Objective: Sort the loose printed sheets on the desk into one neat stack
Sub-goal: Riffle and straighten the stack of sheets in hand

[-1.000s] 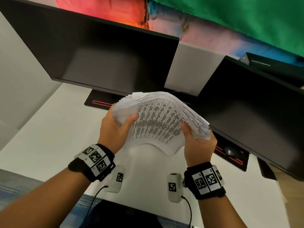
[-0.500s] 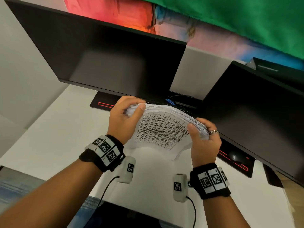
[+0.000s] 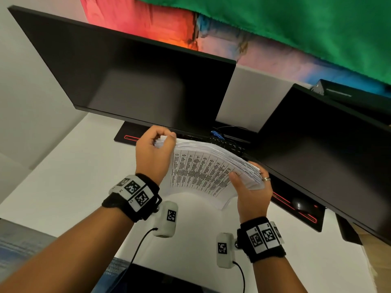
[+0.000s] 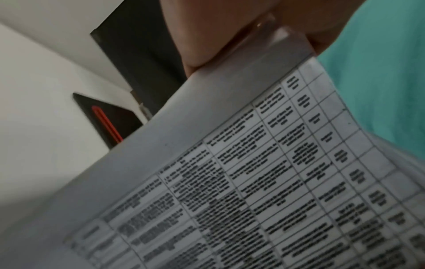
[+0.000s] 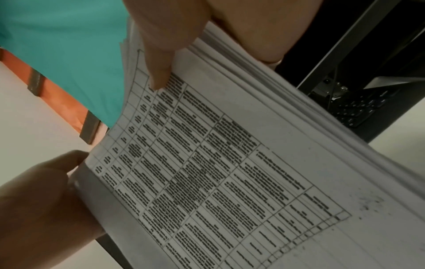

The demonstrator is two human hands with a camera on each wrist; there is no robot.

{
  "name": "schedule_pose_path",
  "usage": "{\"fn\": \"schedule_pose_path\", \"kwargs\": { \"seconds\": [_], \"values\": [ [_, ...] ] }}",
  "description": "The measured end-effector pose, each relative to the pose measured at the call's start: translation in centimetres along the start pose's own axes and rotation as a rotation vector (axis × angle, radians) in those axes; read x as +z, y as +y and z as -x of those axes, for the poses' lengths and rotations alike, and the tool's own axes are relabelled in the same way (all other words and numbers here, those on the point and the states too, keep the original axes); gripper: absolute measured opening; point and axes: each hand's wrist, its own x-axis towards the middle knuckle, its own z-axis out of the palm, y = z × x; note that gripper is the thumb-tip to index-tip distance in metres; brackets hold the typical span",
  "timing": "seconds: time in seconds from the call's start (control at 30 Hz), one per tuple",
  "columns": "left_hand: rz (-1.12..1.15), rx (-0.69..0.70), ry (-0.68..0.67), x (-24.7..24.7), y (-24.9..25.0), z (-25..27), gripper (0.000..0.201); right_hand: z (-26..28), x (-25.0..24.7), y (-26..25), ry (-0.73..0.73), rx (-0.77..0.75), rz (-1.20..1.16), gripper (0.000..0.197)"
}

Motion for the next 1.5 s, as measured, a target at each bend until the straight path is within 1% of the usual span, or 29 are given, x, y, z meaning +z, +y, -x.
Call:
{"fn": "schedule_pose_path", "kwargs": {
  "seconds": [0.03, 0.07, 0.13, 0.17, 0.2, 0.23, 0.27, 0.3, 0.33, 0.37, 0.4, 0.47, 0.5, 0.53, 0.57, 0.6, 0.67, 0.73, 0.8, 0.83, 0.93, 1.07, 1.13, 1.2, 1.27, 1.33, 1.4, 1.43, 1.5],
  "values": [
    [0.048, -0.01, 0.0, -0.2, -0.1, -0.2, 0.009, -0.1, -0.1, 0.0, -0.006, 0.02, 0.005, 0.045],
    [0.097, -0.013, -0.036, -0.7, -0.5, -0.3, 0.021, -0.3, -0.2, 0.2, 0.005, 0.049, 0.008, 0.046],
    [0.167, -0.032, -0.215, -2.1, -1.6, -0.4, 0.056, -0.4, -0.3, 0.3, 0.046, 0.1, 0.016, 0.055],
    [0.172, -0.08, -0.318, -2.7, -2.0, -0.4, 0.073, -0.6, -0.4, 0.3, 0.051, 0.116, 0.031, 0.059],
    [0.136, -0.138, -0.393, -3.1, -2.3, -0.2, 0.083, -0.7, -0.5, 0.0, 0.047, 0.121, 0.037, 0.052],
    [0.056, -0.177, -0.433, -3.2, -2.6, -0.2, 0.08, -0.8, -0.5, -0.4, 0.034, 0.114, 0.051, 0.037],
    [-0.05, -0.178, -0.429, -3.1, -2.6, -0.1, 0.064, -0.9, -0.5, -0.9, 0.012, 0.099, 0.056, 0.025],
    [-0.121, -0.16, -0.382, -3.0, -2.5, -0.2, 0.046, -1.0, -0.5, -1.3, 0.004, 0.081, 0.061, 0.022],
    [-0.113, -0.146, -0.337, -2.9, -2.4, -0.3, 0.035, -0.9, -0.3, -1.9, 0.011, 0.064, 0.05, 0.023],
    [-0.045, -0.151, -0.304, -2.9, -2.4, -0.3, 0.035, -0.7, -0.3, -2.1, 0.018, 0.05, 0.034, 0.03],
    [0.033, -0.161, -0.29, -2.9, -2.5, -0.2, 0.041, -0.3, -0.3, -2.3, 0.046, 0.038, 0.025, 0.041],
    [0.131, -0.196, -0.331, -3.0, -3.1, 0.4, 0.056, 0.7, -0.1, -2.2, 0.087, 0.042, 0.035, 0.06],
    [0.134, -0.21, -0.371, -2.9, -3.5, 0.9, 0.065, 1.0, -0.2, -1.9, 0.07, 0.027, 0.045, 0.058],
    [0.105, -0.216, -0.391, -2.9, -3.8, 1.5, 0.074, 1.2, -0.1, -1.9, 0.043, -0.003, 0.055, 0.049],
    [0.069, -0.205, -0.388, -2.8, -4.0, 1.9, 0.08, 1.3, 0.0, -2.1, 0.027, -0.044, 0.062, 0.044],
    [0.047, -0.187, -0.375, -2.8, -3.8, 2.1, 0.082, 1.3, 0.2, -2.4, 0.017, -0.087, 0.059, 0.044],
    [0.026, -0.175, -0.344, -2.5, -3.8, 2.1, 0.074, 0.8, 0.4, -2.9, 0.007, -0.168, 0.062, 0.04],
    [-0.005, -0.158, -0.326, -2.3, -3.5, 2.0, 0.061, 0.4, 0.7, -3.5, -0.011, -0.283, 0.13, 0.026],
    [-0.014, -0.166, -0.32, -2.3, -3.4, 1.9, 0.056, 0.0, 0.7, -3.4, 0.011, -0.376, 0.236, 0.015],
    [-0.017, -0.172, -0.316, -2.2, -3.5, 1.7, 0.055, -0.1, 0.7, -3.3, 0.025, -0.396, 0.263, 0.013],
    [-0.012, -0.172, -0.312, -2.2, -3.7, 1.6, 0.055, 0.2, 0.7, -3.1, 0.064, -0.374, 0.223, 0.02],
    [-0.019, -0.167, -0.331, -2.2, -3.5, 1.6, 0.056, 0.7, 1.4, -3.6, 0.132, -0.298, 0.027, 0.029],
    [-0.029, -0.158, -0.334, -2.2, -3.4, 1.5, 0.059, 0.6, 1.9, -3.8, 0.149, -0.29, 0.044, 0.03],
    [-0.027, -0.172, -0.331, -2.2, -3.5, 1.3, 0.059, 0.3, 1.9, -3.8, 0.212, -0.287, 0.081, 0.029],
    [-0.039, -0.179, -0.338, -2.2, -3.5, 1.2, 0.056, 0.0, 1.8, -3.7, 0.28, -0.267, 0.025, 0.025],
    [-0.033, -0.193, -0.343, -2.1, -3.6, 1.2, 0.053, 0.0, 1.8, -3.6, 0.268, -0.282, 0.061, 0.019],
    [-0.024, -0.207, -0.349, -2.0, -3.3, 1.2, 0.046, 0.0, 1.7, -3.4, 0.249, -0.295, 0.138, 0.021],
    [-0.028, -0.208, -0.358, -2.0, -3.3, 1.2, 0.041, 0.0, 1.7, -3.3, 0.268, -0.277, 0.132, 0.021],
    [-0.04, -0.2, -0.369, -2.0, -3.3, 1.3, 0.035, 0.0, 1.3, -3.3, 0.269, -0.219, 0.004, 0.022]
  ]
}}
